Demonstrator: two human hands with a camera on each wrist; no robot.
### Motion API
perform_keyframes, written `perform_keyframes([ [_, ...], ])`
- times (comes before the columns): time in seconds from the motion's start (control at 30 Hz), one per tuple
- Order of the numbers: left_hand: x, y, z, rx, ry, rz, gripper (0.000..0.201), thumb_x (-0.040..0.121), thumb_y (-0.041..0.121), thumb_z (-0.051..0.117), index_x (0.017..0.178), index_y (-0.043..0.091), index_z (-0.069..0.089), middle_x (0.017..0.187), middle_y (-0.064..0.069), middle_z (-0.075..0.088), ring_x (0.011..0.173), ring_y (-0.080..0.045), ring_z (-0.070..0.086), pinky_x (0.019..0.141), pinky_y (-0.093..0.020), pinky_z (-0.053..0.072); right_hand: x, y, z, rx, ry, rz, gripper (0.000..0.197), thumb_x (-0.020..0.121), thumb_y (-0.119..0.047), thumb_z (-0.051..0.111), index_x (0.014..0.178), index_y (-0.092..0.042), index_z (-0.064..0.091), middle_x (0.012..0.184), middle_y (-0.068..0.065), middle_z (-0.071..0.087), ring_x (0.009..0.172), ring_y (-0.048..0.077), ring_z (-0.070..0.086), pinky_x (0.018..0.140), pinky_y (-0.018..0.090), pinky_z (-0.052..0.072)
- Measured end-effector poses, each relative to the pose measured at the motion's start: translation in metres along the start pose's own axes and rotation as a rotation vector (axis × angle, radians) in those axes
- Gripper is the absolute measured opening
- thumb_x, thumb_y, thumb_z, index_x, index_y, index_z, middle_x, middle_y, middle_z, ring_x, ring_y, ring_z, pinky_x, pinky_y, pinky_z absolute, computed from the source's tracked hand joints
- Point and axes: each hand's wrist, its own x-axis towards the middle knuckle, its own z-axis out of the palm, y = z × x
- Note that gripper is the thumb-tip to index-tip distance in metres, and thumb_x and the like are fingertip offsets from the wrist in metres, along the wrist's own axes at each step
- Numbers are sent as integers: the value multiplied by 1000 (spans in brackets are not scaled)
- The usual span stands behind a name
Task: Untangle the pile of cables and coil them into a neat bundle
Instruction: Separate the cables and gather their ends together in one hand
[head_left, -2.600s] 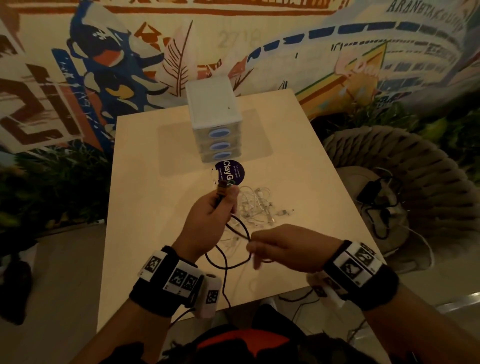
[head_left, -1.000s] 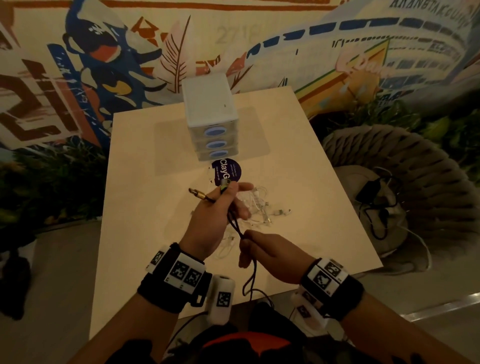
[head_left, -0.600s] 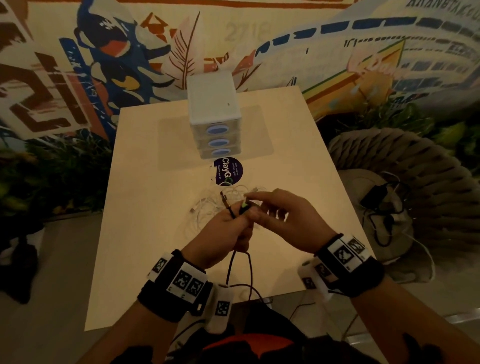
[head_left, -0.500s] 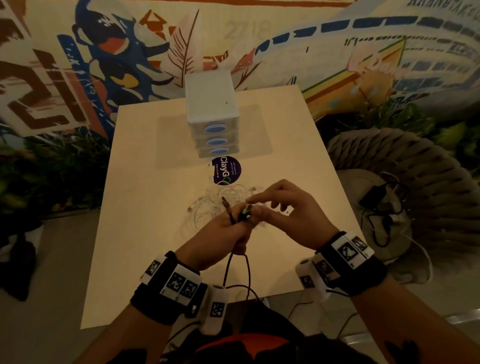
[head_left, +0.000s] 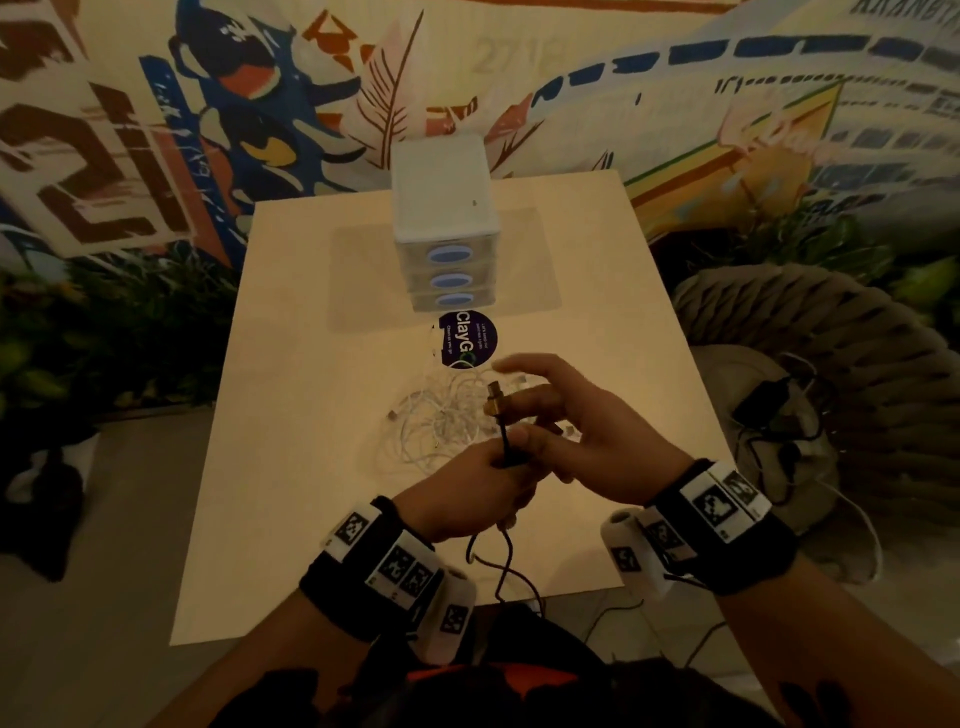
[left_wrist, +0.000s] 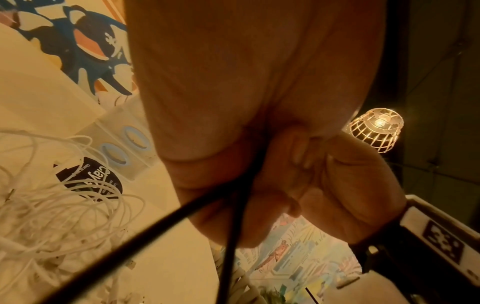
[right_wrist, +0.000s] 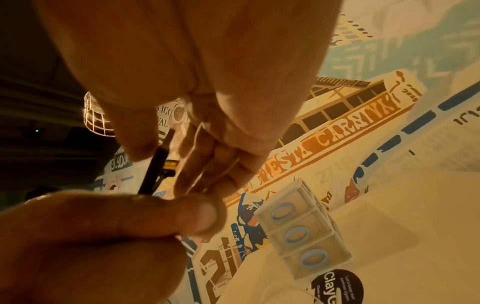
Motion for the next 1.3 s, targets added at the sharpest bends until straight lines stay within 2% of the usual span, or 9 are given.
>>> perform_keyframes([
  [0.1,0,-6,-7,56,-17,6,26,102,-1,45,80,12,51,59,6,45,50,-8,39,58,-36,40,11,-8,21,26,-32,3,64,100,-32,60,153,-43,25,133,-10,64,119,7,63,91,27,55],
  [0.17,0,-10,-13,43,20,9,22,100,-3,43,81,6,50,56,10,47,50,-9,41,54,-31,40,19,-12,34,16,2,-6,44,104,-31,55,145,-35,42,129,-11,66,119,9,63,95,40,56],
  [0.27,1,-11,-21,1,86,50,12,98,0,45,96,-7,54,64,-6,46,56,-21,42,54,-28,40,31,-12,43,-87,123,11,16,105,-36,49,115,-27,57,112,-8,72,104,10,69,86,45,57],
  [0.37,2,-11,-29,-165,108,77,12,99,-1,42,90,-2,50,61,-2,35,53,-14,28,52,-29,28,36,-5,47,-217,178,75,21,104,-44,45,112,-28,57,108,-9,72,95,8,68,83,44,55],
  [0.5,4,-21,-34,-238,75,49,23,104,17,47,83,8,49,57,3,33,54,-14,25,52,-30,24,27,8,51,-159,161,63,28,106,-40,46,128,-35,61,117,-18,68,110,3,64,92,25,52],
  [0.7,9,-47,-52,-204,142,44,39,110,34,37,106,6,62,55,-5,40,46,-20,37,54,-32,41,2,107,17,-267,415,519,23,103,-32,51,124,-37,57,109,-6,70,90,13,69,77,33,54],
  [0.87,19,-70,-65,-274,184,-54,38,108,38,41,103,5,60,60,1,29,48,-14,18,48,-27,20,-8,187,1,-459,253,809,33,95,-29,63,127,-29,58,121,4,62,99,22,62,91,34,49],
  [1.0,22,-82,-66,-244,205,-83,36,108,36,42,103,6,62,59,2,29,49,-14,17,46,-26,21,14,201,1,-520,185,775,42,92,-45,68,130,-32,57,120,6,53,102,26,62,93,38,51],
  [1.3,27,-89,-57,-163,200,-132,36,106,40,45,101,14,68,57,3,31,49,-16,20,49,-30,20,41,209,-1,-670,95,796,24,92,-45,68,108,-27,65,113,9,55,104,33,60,91,43,52],
])
